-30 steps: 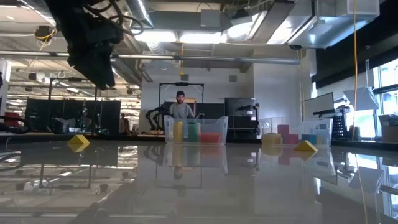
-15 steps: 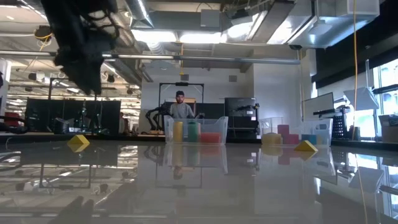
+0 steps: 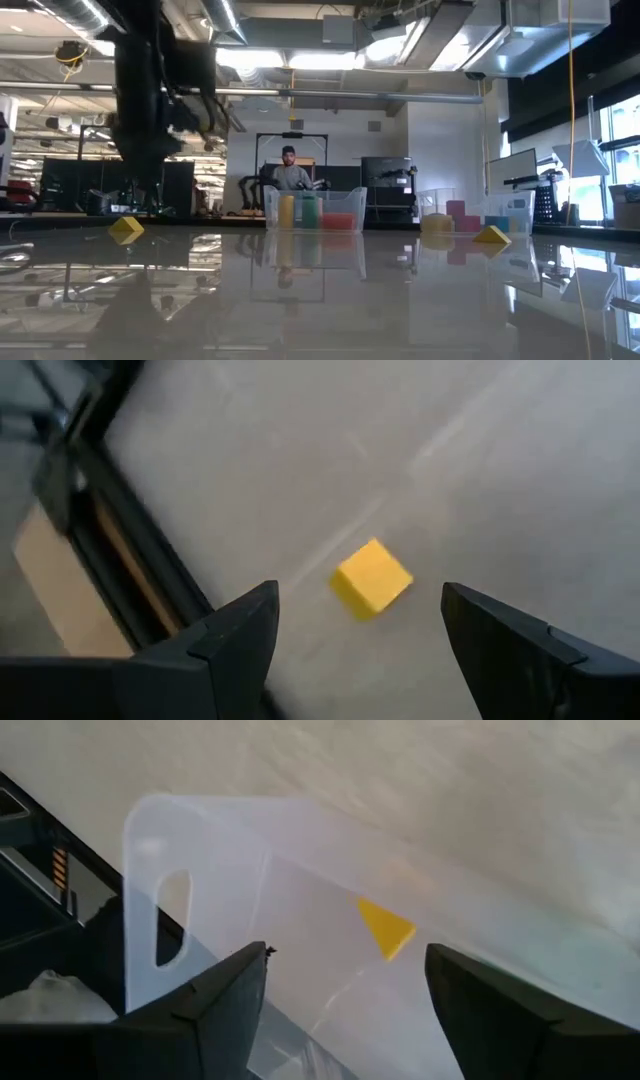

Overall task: Sort blocks by size
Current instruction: Put the yellow block into the bottom transparent bin

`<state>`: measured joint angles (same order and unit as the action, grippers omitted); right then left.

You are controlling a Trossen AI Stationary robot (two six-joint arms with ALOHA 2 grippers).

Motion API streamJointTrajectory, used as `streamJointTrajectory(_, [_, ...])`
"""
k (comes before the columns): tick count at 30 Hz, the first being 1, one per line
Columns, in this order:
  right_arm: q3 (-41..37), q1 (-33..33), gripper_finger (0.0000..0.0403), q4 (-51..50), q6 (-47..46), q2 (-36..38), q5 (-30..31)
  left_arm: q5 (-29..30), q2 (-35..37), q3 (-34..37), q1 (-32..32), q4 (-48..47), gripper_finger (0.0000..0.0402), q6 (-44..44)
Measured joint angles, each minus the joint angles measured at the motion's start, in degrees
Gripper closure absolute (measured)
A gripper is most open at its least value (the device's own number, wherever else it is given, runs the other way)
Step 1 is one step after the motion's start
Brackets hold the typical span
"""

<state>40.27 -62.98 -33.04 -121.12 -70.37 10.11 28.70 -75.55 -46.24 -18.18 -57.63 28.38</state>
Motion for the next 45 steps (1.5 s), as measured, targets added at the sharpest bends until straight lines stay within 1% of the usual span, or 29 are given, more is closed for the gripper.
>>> streamJointTrajectory(2, [0.0, 0.0, 0.013, 0.0, 0.2, 0.0, 0.4, -2.6, -2.0, 0.0, -2.2, 0.1, 0.0135, -9.2])
streamJointTrajectory(5, [0.0, 0.0, 0.013, 0.0, 1.5, 0.0, 0.4, -8.5, -4.4, 0.0, -5.4, 0.4, 0.0135, -20.4])
streamJointTrajectory(9, [0.0, 0.0, 0.013, 0.0, 2.0, 0.0, 1.8, -9.1, -7.4, 0.0, -9.1, 1.0, 0.0135, -32.2])
streamJointTrajectory(13, [0.0, 0.0, 0.013, 0.0, 2.1, 0.0, 2.4, -9.1, -10.2, 0.0, -12.2, 1.8, 0.0135, -37.7])
streamJointTrajectory(16, [0.0, 0.0, 0.013, 0.0, 3.1, 0.0, 2.4, -9.3, -12.7, 0.0, -14.2, 3.3, 0.0135, -39.1])
streamJointTrajectory(18, [0.0, 0.0, 0.013, 0.0, 3.5, 0.0, 2.4, -10.7, -14.3, 0.0, -15.3, 4.7, 0.0135, -39.1])
streamJointTrajectory(19, [0.0, 0.0, 0.013, 0.0, 3.6, 0.0, 2.4, -11.6, -15.2, 0.0, -15.8, 4.8, 0.0135, -39.3])
streamJointTrajectory(22, [0.0, 0.0, 0.013, 0.0, 3.7, 0.0, 2.2, -12.0, -17.4, -0.4, -16.8, 4.5, 0.0142, -40.5])
streamJointTrajectory(24, [0.0, 0.0, 0.013, 0.0, 3.7, 0.0, 1.6, -12.6, -18.4, -0.4, -17.1, 4.5, 0.0159, -40.9])
streamJointTrajectory(26, [0.0, 0.0, 0.013, 0.0, 4.5, 0.0, 0.9, -12.9, -18.8, -0.4, -17.1, 4.5, 0.0186, -41.0])
streamJointTrajectory(29, [0.0, 0.0, 0.013, 0.2, 4.7, 0.0, 0.3, -13.6, -18.5, -0.2, -16.9, 4.6, 0.0237, -40.8])
streamJointTrajectory(32, [0.1, 0.0, 0.013, 0.3, 4.1, 0.4, -2.6, -13.6, -17.6, -0.1, -16.9, 4.4, 0.0284, -40.8])
streamJointTrajectory(35, [1.5, 0.0, 0.013, 0.6, 1.1, 1.5, -6.6, -13.2, -15.7, 0.1, -16.3, 4.1, 0.0286, -39.3])
streamJointTrajectory(38, [4.7, 0.0, 0.013, 0.7, -0.1, 3.1, -7.7, -12.4, -11.6, 0.3, -14.5, 3.3, 0.0286, -38.0])
streamJointTrajectory(40, [7.3, 0.0, 0.013, 0.6, 0.5, 4.3, -6.2, -12.4, -8.0, -0.2, -12.9, 3.4, 0.0286, -36.9])
streamJointTrajectory(41, [8.6, 0.0, 0.013, 0.3, 1.9, 4.9, -4.0, -12.5, -6.2, -0.4, -11.9, 3.4, 0.0286, -36.0])
streamJointTrajectory(43, [10.7, 0.4, 0.013, -0.5, 7.2, 5.9, 3.2, -12.8, -2.4, -1.2, -9.7, 3.6, 0.0286, -33.9])
streamJointTrajectory(45, [11.9, 2.2, 0.013, -1.2, 15.8, 6.1, 11.3, -14.3, 1.5, -2.1, -7.4, 6.1, 0.0285, -31.8])
